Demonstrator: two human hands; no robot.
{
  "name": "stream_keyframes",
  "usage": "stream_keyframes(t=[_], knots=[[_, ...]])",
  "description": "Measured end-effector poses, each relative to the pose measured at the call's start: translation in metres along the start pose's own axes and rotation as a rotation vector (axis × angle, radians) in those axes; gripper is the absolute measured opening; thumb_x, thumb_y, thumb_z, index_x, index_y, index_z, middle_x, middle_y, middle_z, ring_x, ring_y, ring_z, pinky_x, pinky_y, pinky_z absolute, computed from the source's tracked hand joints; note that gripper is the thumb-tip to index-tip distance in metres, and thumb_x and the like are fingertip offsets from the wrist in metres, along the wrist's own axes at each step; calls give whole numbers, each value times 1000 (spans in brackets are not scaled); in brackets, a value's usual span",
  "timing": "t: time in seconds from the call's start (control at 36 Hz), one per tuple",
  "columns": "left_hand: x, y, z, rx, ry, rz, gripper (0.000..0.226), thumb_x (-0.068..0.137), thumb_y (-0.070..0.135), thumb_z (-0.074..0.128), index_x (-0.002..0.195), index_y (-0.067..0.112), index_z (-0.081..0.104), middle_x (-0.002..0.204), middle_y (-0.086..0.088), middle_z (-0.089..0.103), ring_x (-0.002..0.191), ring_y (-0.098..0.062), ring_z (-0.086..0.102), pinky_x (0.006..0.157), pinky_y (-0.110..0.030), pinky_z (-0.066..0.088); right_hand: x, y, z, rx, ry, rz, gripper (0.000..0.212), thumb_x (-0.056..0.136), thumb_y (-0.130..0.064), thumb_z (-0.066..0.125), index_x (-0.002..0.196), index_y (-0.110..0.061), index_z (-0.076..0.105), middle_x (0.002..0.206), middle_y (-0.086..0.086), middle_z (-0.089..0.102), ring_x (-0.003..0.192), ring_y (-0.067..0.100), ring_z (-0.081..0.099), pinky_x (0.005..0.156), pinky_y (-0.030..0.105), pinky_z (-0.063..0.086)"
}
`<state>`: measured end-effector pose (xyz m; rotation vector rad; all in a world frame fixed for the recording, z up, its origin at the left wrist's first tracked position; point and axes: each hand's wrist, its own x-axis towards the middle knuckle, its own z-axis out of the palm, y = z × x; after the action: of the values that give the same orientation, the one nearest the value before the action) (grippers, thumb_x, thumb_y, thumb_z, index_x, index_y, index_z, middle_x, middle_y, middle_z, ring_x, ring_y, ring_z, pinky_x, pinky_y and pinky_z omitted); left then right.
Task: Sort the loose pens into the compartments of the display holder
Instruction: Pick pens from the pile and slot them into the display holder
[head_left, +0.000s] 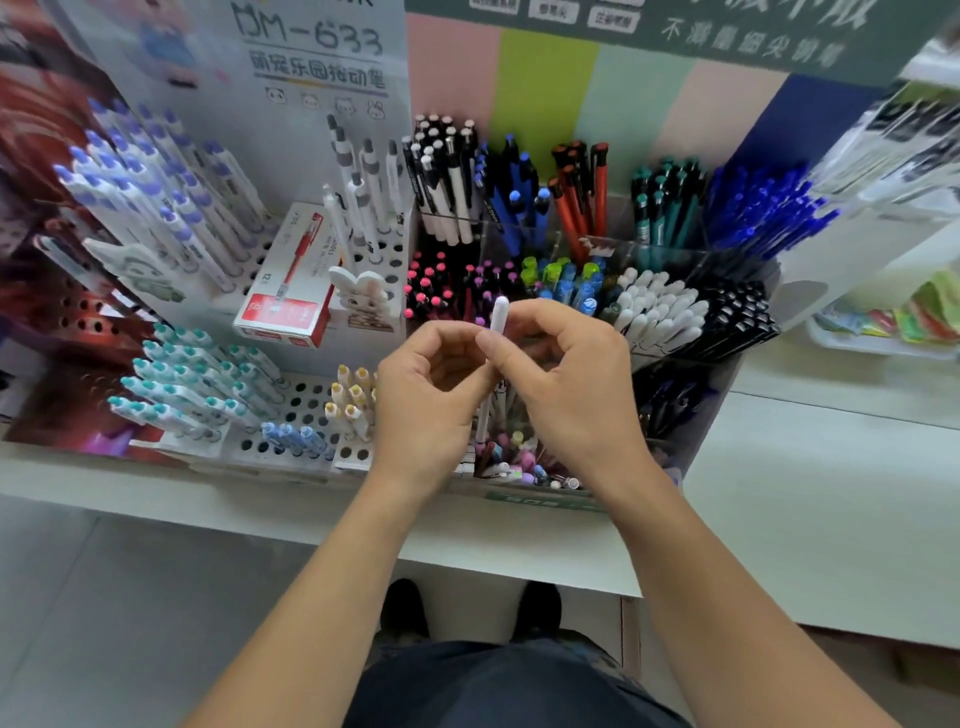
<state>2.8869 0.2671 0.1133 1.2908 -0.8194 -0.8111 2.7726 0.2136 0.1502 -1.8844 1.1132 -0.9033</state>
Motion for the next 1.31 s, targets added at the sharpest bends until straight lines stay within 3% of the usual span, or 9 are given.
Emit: stream_keyframes(t=[0.22, 0.36, 0.58, 0.72, 0.81, 0.92, 1.06, 1.17, 1.31], knots=[[6, -17, -19, 821, -98, 326, 29, 84, 31, 81, 107, 19, 70, 103, 9, 64, 95, -8, 61, 84, -27, 53, -12, 21, -6, -41, 203, -271, 10, 97, -6, 68, 105, -4, 73, 96, 2, 73, 88, 13, 69, 78, 29, 57], [5, -36, -32, 1110, -249, 162, 54, 77, 39, 86, 122, 16, 68, 115, 0, 65, 107, -22, 60, 93, -38, 51, -20, 58, 10, -198, 128, -282, 25, 95, -4, 68, 120, -3, 69, 105, 5, 70, 97, 12, 65, 83, 30, 55], [6, -42, -29, 1097, -191, 189, 33, 86, 12, 79, 118, 12, 74, 109, -6, 75, 104, -30, 67, 89, -41, 51, -22, 100, 38, -516, 5, -324, 29, 90, -5, 71, 118, -9, 72, 92, 5, 72, 86, 29, 67, 67, 43, 59], [7, -45, -25, 1058, -195, 255, 32, 84, 9, 79, 115, 15, 76, 105, -2, 77, 97, -25, 70, 85, -36, 52, -29, 101, 45, -490, 19, -266, 37, 97, -13, 67, 133, -8, 66, 117, 9, 68, 109, 29, 62, 89, 40, 57], [7, -47, -23, 1027, -193, 247, 31, 87, 11, 76, 118, 15, 75, 106, -2, 76, 98, -23, 69, 86, -36, 53, -37, 96, 42, -324, 53, -45, 47, 96, -22, 71, 139, -9, 59, 128, 4, 63, 121, 18, 58, 105, 26, 46], [8, -51, -25, 992, -111, 228, 26, 87, 14, 77, 112, 17, 76, 96, -2, 77, 88, -23, 70, 78, -39, 56, -36, 90, 46, -170, 74, 114, 50, 92, -21, 76, 138, -11, 60, 125, 0, 67, 112, 1, 56, 99, 1, 34], [10, -55, -29, 1045, -36, 199, 30, 87, 17, 76, 117, 23, 75, 91, -7, 72, 87, -26, 63, 72, -31, 41, -32, 83, 71, -223, -18, 55, 44, 102, -16, 55, 145, -8, 52, 133, 6, 63, 124, 23, 55, 109, 36, 43], [8, -59, -32, 1053, -29, 285, 31, 87, 17, 77, 118, 18, 74, 92, -8, 70, 89, -27, 61, 75, -32, 42, -31, 84, 66, -281, -71, 6, 42, 104, -24, 49, 145, -11, 52, 138, 4, 58, 127, 23, 52, 110, 35, 42], [1, -61, -39, 1062, 13, 406, 33, 93, 19, 72, 123, 7, 69, 123, -9, 67, 115, -27, 58, 102, -36, 42, -41, 86, 43, -255, 205, 46, 43, 94, -33, 70, 129, -10, 58, 123, 1, 54, 116, 17, 53, 102, 29, 45]])
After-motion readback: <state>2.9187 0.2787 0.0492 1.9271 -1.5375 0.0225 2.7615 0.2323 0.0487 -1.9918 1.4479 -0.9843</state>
